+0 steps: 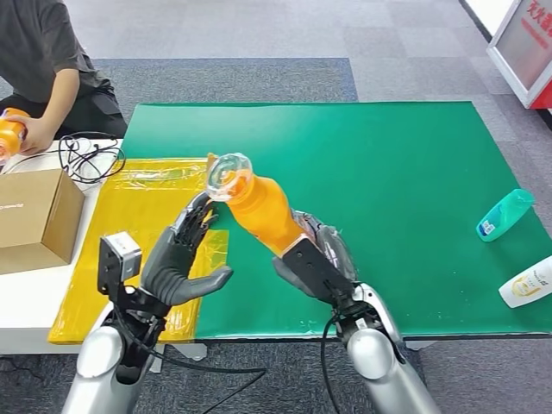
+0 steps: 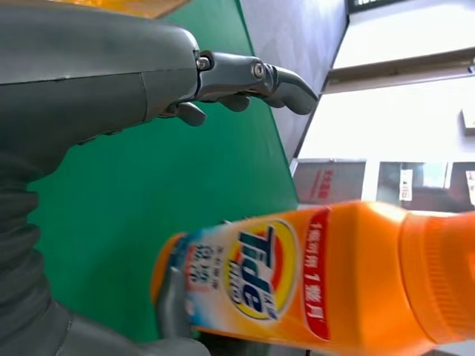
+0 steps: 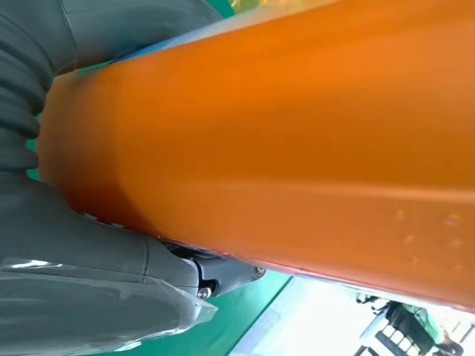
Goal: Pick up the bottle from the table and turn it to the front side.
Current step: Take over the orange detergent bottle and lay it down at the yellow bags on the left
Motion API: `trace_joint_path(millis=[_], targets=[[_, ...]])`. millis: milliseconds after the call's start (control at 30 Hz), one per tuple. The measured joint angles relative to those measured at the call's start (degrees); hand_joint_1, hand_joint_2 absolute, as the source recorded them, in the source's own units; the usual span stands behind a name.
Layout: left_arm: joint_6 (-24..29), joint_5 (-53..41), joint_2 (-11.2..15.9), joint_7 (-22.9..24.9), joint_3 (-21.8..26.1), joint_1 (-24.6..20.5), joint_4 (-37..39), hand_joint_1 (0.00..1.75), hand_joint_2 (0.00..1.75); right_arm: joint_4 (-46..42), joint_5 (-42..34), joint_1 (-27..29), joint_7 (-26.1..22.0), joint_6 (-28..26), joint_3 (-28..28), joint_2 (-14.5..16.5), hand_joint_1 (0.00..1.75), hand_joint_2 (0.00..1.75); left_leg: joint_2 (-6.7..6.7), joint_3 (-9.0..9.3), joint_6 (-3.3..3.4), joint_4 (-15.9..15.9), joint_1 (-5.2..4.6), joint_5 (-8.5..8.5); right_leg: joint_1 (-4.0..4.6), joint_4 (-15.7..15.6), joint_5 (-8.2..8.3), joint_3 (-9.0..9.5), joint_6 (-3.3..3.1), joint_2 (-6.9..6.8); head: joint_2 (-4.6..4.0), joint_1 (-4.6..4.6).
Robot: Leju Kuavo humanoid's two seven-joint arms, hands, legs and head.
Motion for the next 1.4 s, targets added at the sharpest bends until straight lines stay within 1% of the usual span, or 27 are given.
trace_joint_path(millis=[200,300,433,467,567,600,733,800,867,933,1000,1233,1300,1400], targets=[[0.2,2.7,-0.5,2.0,-2.6,-3.0,2.3,0.00,1.75,2.8,1.7,-0.4,-0.2,-1.6,2.2,0.8,1.75,1.75,0.00,0.00,0.00,0.0,0.00,0.00,0.00,0.0,0.00,-0.01,0.00,0.00,0.00,-0.01],[-0.2,6.0,-0.8,3.3,-4.0,-4.3,3.3,0.00,1.75,4.2,4.3,-0.4,-0.8,-3.2,3.5,0.8,1.75,1.75,0.00,-0.01,0.00,0.0,0.00,0.00,0.00,0.0,0.00,-0.02,0.00,0.00,0.00,0.00],[0.4,7.5,-1.2,4.3,-5.7,-5.8,4.4,0.00,1.75,5.3,7.0,-0.4,-1.2,-5.2,5.1,0.8,1.75,1.75,0.01,0.00,0.00,0.0,0.00,0.00,0.00,0.0,0.00,-0.02,0.00,0.01,0.01,-0.01],[0.5,7.7,-1.2,4.3,-5.9,-6.2,4.7,0.41,1.75,5.5,7.3,-0.3,-1.2,-5.5,5.3,0.8,1.75,1.75,0.01,0.00,0.00,0.0,0.00,0.00,0.00,0.0,0.00,-0.02,0.00,0.01,0.01,-0.01],[0.9,8.1,-1.3,4.4,-6.5,-7.0,5.5,1.71,1.75,6.0,7.6,-0.3,-1.3,-5.9,5.8,0.8,1.75,1.75,0.01,0.00,0.00,0.0,0.00,0.00,0.00,0.0,0.00,-0.02,0.00,0.01,0.00,-0.01],[1.2,8.0,-1.3,4.4,-6.7,-7.2,5.8,1.75,1.75,6.1,7.7,-0.3,-1.3,-6.0,5.8,0.8,1.74,1.75,0.01,0.00,0.00,0.0,0.00,0.00,0.00,0.0,0.00,-0.02,0.00,0.01,0.00,0.00],[2.5,7.4,-1.4,4.3,-7.4,-7.7,6.5,1.75,1.75,6.6,8.0,-0.3,-1.3,-6.3,6.2,0.8,0.51,1.75,0.01,0.00,0.00,0.0,0.00,0.00,0.00,0.0,0.00,-0.02,0.00,0.01,0.00,0.00],[3.1,7.0,-1.4,4.2,-7.7,-7.9,6.8,1.75,1.75,6.8,8.0,-0.2,-1.3,-6.3,6.2,0.8,0.51,1.75,0.01,0.00,0.00,0.0,0.00,0.00,0.00,0.0,0.00,-0.02,0.00,0.01,0.00,0.00],[3.5,6.7,-1.4,4.2,-7.9,-8.1,7.0,1.75,1.75,6.8,8.0,-0.1,-1.3,-6.4,6.4,0.8,0.31,1.75,0.01,0.00,0.00,0.0,0.00,0.00,0.00,0.0,0.00,-0.03,0.00,0.01,0.00,0.00],[3.6,6.6,-1.4,4.2,-8.1,-8.2,7.2,1.75,1.75,6.8,8.0,-0.1,-1.3,-6.4,6.6,0.8,0.06,1.75,0.01,0.00,0.00,0.0,0.00,0.00,0.00,0.0,0.00,-0.03,0.00,0.01,0.00,0.00],[3.7,6.5,-1.4,4.2,-8.3,-8.3,7.4,1.75,1.75,6.8,8.0,-0.1,-1.4,-6.3,6.8,0.8,0.00,1.75,0.01,-0.01,0.00,0.0,0.00,0.00,0.00,0.0,0.00,-0.03,0.00,0.01,0.00,0.01],[5.1,5.9,-1.4,4.1,-8.8,-8.3,7.5,1.75,1.75,6.5,7.1,0.3,-1.7,-6.9,7.1,0.8,0.00,1.75,0.01,0.00,0.00,0.0,0.00,0.00,0.00,0.0,0.00,-0.02,0.00,0.01,0.00,0.00],[5.9,4.6,-1.2,4.2,-8.9,-8.1,6.6,1.75,1.75,5.8,6.5,0.7,-1.7,-7.2,7.0,0.8,0.00,1.75,0.01,-0.01,0.00,0.0,0.00,0.00,0.00,0.0,0.00,-0.03,0.00,0.01,0.00,-0.01],[7.0,-0.2,-0.3,5.6,-8.8,-7.7,3.6,1.75,1.75,4.2,5.4,1.9,-1.8,-7.4,6.3,0.8,0.00,1.75,0.01,-0.01,0.00,0.0,0.00,0.00,0.00,0.0,0.00,-0.03,0.00,0.01,0.00,0.00]])
